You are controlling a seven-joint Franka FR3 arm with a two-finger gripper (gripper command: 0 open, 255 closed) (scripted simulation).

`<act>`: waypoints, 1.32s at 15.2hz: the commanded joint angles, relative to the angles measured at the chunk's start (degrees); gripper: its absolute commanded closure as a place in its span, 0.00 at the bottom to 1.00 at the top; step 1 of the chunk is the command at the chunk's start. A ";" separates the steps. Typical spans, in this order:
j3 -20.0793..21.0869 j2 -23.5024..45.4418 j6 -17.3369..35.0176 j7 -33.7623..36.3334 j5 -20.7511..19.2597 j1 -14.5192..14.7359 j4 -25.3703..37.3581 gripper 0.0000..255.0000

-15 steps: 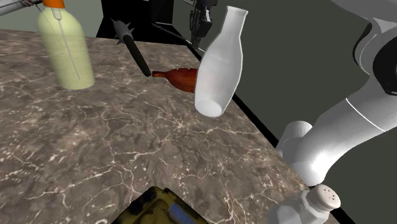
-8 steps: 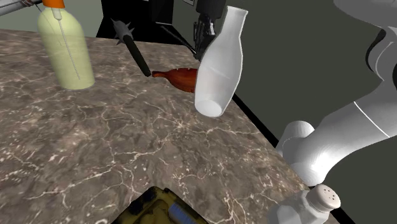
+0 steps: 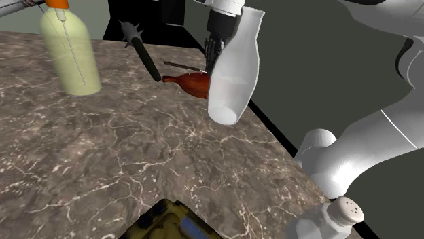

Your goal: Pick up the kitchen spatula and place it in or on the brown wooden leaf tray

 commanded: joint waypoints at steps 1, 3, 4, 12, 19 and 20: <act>0.00 -0.45 2.16 -0.09 0.00 -0.01 -2.59 1.00; 0.00 -0.45 2.16 -0.09 0.00 -0.01 -2.59 1.00; 0.00 -0.45 2.16 -0.09 0.00 -0.01 -2.59 1.00; 0.01 -0.45 2.14 -0.09 0.00 -0.01 -2.57 0.00; -0.23 1.28 -5.12 -0.07 -0.05 -0.06 6.41 0.00; -0.23 1.28 -5.12 -0.07 -0.05 -0.06 6.41 0.00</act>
